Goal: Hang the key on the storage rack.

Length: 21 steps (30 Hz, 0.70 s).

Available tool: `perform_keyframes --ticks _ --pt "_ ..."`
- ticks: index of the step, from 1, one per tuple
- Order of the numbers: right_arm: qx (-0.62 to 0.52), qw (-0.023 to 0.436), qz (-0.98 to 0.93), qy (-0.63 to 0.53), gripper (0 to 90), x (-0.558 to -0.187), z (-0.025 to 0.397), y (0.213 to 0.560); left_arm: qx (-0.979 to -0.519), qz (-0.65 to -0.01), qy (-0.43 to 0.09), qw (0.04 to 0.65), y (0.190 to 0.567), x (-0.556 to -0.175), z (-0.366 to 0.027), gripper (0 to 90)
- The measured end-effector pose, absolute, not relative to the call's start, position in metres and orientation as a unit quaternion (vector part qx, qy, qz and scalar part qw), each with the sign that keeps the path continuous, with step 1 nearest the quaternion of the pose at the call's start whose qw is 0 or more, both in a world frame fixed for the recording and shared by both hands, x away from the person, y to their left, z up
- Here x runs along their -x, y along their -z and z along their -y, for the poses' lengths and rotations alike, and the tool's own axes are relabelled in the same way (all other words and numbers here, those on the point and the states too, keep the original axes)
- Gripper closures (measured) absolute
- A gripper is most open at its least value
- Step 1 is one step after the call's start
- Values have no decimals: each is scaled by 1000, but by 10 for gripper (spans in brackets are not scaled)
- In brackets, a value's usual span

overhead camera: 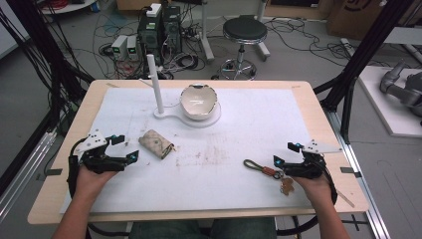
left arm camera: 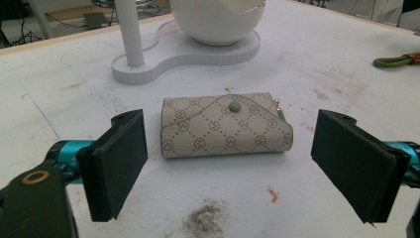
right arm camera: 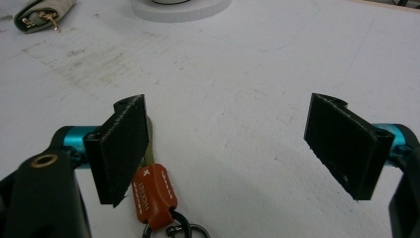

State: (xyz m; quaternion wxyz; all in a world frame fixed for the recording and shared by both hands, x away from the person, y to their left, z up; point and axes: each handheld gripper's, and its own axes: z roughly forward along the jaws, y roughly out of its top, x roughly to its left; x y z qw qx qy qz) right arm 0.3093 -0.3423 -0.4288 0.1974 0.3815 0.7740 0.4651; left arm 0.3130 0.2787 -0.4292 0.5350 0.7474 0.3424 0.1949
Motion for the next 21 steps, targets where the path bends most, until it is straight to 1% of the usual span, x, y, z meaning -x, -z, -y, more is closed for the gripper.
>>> perform_keyframes --ticks 4,13,21 --pt "-381 187 -778 -464 178 -309 341 431 -748 -342 -192 536 430 -313 -278 143" --pt "-367 189 -790 -453 178 -304 338 430 -752 -331 -187 539 429 -317 -273 142" --pt "-359 180 -805 -437 178 -308 335 435 -752 -335 -189 535 430 -318 -274 142"
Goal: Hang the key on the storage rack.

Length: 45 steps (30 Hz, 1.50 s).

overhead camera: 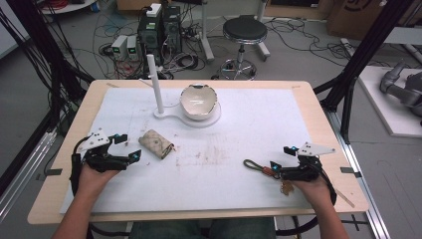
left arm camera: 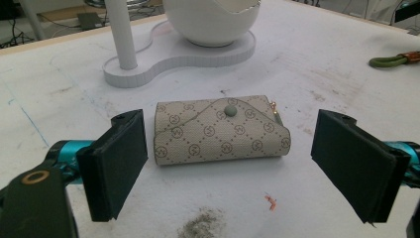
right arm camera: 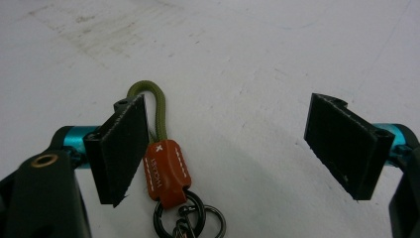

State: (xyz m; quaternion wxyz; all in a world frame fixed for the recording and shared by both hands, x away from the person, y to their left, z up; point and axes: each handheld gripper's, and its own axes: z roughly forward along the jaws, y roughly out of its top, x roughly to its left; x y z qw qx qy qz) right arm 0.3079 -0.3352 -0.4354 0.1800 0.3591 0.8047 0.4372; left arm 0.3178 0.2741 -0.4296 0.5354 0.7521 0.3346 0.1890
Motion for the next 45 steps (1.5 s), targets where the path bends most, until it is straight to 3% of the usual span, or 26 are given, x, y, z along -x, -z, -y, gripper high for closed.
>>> perform_keyframes --ticks 24,25,33,38,45 --pt "-306 126 -873 -358 183 -310 314 451 -757 -337 -188 527 431 -319 -273 142" --pt "-300 119 -877 -356 269 -310 314 451 -758 -337 -188 526 431 -319 -273 143" --pt "-293 125 -880 -354 355 -309 317 451 -760 -337 -188 524 431 -319 -272 144" --pt "-269 121 -889 -351 507 -306 315 448 -760 -335 -188 523 431 -319 -272 145" --pt "-256 116 -893 -352 620 -304 313 447 -761 -334 -187 523 432 -320 -272 146"
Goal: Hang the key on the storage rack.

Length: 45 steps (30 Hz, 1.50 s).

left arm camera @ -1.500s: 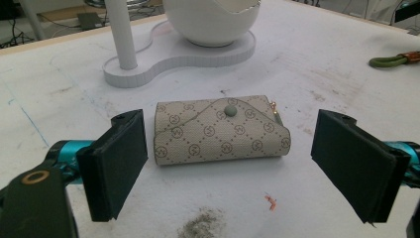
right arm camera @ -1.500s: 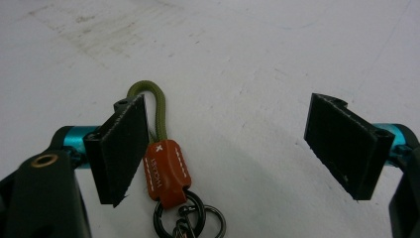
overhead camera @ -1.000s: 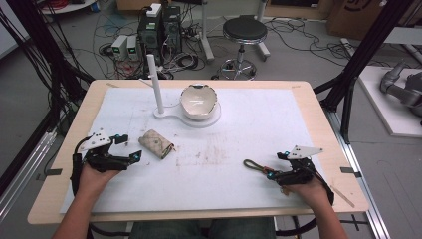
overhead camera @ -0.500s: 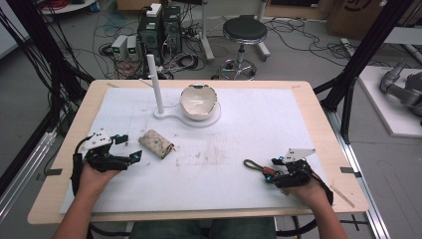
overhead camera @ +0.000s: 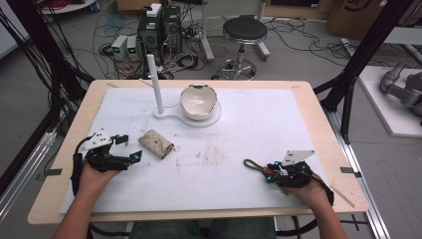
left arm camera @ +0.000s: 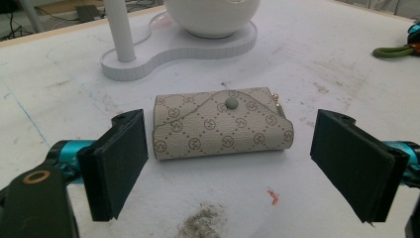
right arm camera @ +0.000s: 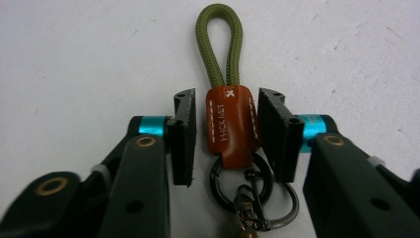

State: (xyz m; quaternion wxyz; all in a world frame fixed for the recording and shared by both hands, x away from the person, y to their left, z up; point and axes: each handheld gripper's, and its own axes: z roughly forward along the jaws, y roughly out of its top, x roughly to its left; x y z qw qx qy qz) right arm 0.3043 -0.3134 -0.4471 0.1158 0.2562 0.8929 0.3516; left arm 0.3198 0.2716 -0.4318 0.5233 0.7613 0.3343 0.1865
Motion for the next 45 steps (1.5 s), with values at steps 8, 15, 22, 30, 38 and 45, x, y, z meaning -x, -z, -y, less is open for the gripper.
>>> perform_keyframes --ticks 8,15,22,30,38,45 --pt "-253 110 -894 -353 700 -305 313 446 -761 -332 -188 524 431 -320 -272 148" --pt "-270 110 -869 -400 707 -304 319 439 -759 -333 -191 526 430 -319 -272 148" --pt "-276 125 -856 -418 707 -304 316 430 -761 -333 -194 522 430 -319 -272 148" --pt "-274 144 -837 -451 707 -307 306 410 -766 -332 -201 512 431 -318 -270 150" --pt "-272 149 -830 -464 706 -316 293 396 -770 -331 -209 504 429 -313 -267 150" --pt "-248 160 -827 -479 706 -328 271 380 -771 -327 -209 504 429 -309 -266 150"
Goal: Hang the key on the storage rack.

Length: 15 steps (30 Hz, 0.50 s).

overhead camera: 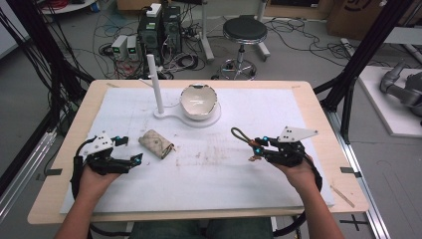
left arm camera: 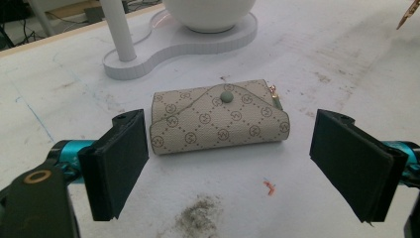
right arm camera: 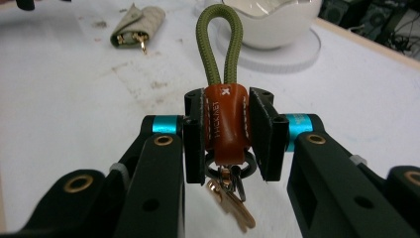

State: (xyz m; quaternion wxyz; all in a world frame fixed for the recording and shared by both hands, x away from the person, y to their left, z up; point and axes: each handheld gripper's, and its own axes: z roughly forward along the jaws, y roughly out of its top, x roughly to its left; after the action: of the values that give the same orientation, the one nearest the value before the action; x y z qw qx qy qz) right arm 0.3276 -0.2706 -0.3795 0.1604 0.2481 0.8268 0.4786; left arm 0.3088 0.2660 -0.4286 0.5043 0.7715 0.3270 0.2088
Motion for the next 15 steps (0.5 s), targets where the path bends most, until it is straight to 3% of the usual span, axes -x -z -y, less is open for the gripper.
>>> perform_keyframes --ticks 15 --pt "-210 171 -831 -486 706 -353 227 352 -765 -333 -216 506 427 -301 -274 150"
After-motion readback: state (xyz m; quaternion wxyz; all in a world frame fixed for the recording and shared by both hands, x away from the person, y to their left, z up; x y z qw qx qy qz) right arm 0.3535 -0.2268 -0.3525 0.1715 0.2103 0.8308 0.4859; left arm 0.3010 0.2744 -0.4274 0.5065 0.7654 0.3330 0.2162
